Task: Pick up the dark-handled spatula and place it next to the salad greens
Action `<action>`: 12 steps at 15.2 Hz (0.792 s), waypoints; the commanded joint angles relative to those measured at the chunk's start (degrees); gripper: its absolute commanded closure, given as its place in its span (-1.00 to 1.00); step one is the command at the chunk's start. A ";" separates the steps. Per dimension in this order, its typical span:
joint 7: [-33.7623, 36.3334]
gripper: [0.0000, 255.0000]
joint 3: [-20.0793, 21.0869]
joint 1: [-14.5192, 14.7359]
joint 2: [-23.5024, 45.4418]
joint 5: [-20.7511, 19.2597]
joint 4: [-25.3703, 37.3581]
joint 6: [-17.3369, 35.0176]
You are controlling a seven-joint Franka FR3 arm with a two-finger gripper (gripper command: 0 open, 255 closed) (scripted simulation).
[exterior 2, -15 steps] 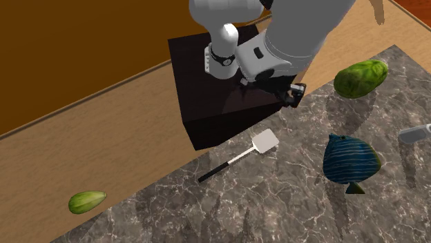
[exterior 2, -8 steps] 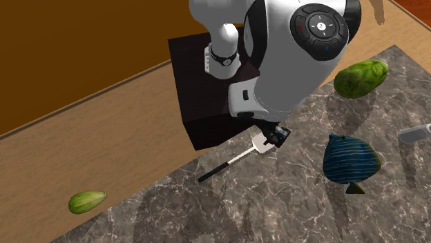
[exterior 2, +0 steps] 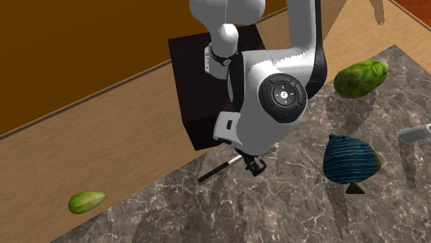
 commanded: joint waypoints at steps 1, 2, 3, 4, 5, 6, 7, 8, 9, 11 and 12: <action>0.72 -1.00 0.01 -0.17 1.14 -0.41 -0.44 1.61; 0.85 -1.00 0.01 -0.21 1.66 -0.59 -0.74 2.41; 0.98 -1.00 0.01 -0.25 2.18 -0.78 -1.03 3.21; 1.12 -1.00 0.01 -0.29 2.72 -0.98 -1.30 4.01; 1.26 -1.00 0.01 -0.33 3.28 -1.18 -1.56 4.81; 1.35 -1.00 0.01 -0.35 3.60 -1.31 -1.71 5.27; 1.35 -1.00 0.01 -0.35 3.60 -1.30 -1.71 5.27; 1.35 -1.00 0.01 -0.35 3.60 -1.31 -1.71 5.27; 1.35 -1.00 0.01 -0.35 3.60 -1.31 -1.71 5.27; 1.35 -1.00 0.01 -0.35 3.60 -1.31 -1.71 5.27; 1.35 -1.00 0.01 -0.35 3.60 -1.31 -1.71 5.27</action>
